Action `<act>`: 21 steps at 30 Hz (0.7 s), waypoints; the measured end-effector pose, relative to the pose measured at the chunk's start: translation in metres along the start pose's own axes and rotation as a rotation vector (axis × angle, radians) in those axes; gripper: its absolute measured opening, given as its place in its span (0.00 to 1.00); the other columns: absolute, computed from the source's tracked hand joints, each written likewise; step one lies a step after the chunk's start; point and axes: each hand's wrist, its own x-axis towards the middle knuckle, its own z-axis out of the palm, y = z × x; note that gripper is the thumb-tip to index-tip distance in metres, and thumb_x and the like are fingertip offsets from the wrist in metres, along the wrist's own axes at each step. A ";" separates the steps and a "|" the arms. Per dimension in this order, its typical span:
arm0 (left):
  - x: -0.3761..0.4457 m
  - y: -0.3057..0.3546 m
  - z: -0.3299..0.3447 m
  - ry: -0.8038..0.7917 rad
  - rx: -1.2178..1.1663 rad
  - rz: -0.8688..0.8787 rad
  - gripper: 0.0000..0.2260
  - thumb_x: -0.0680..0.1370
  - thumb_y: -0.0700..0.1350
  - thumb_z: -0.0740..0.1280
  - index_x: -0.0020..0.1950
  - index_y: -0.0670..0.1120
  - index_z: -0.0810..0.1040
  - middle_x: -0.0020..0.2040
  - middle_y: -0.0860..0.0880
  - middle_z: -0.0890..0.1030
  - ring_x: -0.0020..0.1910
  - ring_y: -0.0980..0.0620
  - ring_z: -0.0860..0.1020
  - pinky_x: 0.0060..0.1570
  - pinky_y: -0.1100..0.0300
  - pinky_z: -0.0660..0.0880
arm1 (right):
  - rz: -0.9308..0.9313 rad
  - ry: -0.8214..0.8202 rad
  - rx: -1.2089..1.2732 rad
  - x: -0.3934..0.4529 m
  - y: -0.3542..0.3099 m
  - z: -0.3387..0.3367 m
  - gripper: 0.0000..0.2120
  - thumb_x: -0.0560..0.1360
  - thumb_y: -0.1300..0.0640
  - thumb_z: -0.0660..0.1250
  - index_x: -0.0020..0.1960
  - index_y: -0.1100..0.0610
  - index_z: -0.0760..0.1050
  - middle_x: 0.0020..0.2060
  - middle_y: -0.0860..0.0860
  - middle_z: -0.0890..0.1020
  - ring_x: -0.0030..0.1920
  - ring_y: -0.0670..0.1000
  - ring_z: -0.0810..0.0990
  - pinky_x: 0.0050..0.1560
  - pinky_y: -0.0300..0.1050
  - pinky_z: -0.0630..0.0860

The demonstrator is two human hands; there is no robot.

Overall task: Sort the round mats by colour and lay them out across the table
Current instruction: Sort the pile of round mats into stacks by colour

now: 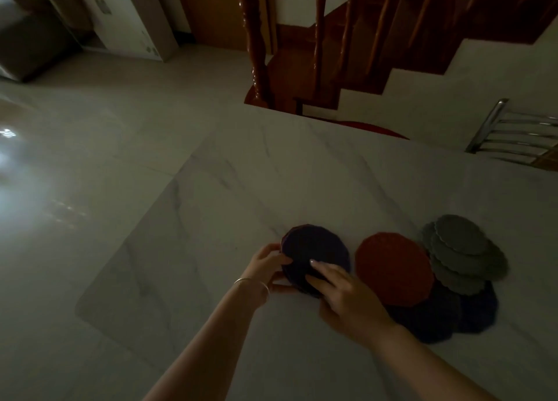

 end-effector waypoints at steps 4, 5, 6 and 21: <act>0.003 -0.001 -0.001 0.006 0.010 -0.003 0.11 0.74 0.36 0.65 0.54 0.46 0.75 0.49 0.43 0.80 0.45 0.42 0.81 0.35 0.48 0.81 | 0.231 0.120 -0.104 -0.018 0.024 -0.016 0.25 0.66 0.59 0.76 0.63 0.56 0.78 0.65 0.56 0.77 0.63 0.59 0.77 0.59 0.53 0.76; 0.004 -0.001 -0.002 0.005 0.018 -0.003 0.11 0.74 0.36 0.65 0.54 0.46 0.75 0.49 0.43 0.79 0.45 0.42 0.81 0.36 0.48 0.81 | 0.333 0.121 -0.136 -0.024 0.033 -0.019 0.27 0.68 0.55 0.75 0.66 0.56 0.75 0.68 0.57 0.74 0.66 0.61 0.74 0.63 0.55 0.72; 0.005 -0.002 -0.003 0.006 0.024 -0.002 0.11 0.74 0.36 0.65 0.54 0.46 0.76 0.48 0.44 0.80 0.44 0.43 0.81 0.36 0.47 0.81 | 0.446 0.095 -0.165 -0.030 0.043 -0.021 0.30 0.70 0.50 0.72 0.70 0.55 0.70 0.72 0.58 0.68 0.70 0.62 0.68 0.68 0.56 0.66; 0.015 -0.010 -0.008 0.017 0.004 -0.017 0.09 0.74 0.37 0.66 0.51 0.48 0.77 0.39 0.47 0.82 0.33 0.48 0.83 0.31 0.51 0.80 | 0.678 -0.281 -0.436 -0.047 0.071 -0.020 0.43 0.73 0.30 0.51 0.77 0.52 0.41 0.75 0.69 0.48 0.75 0.67 0.51 0.72 0.56 0.58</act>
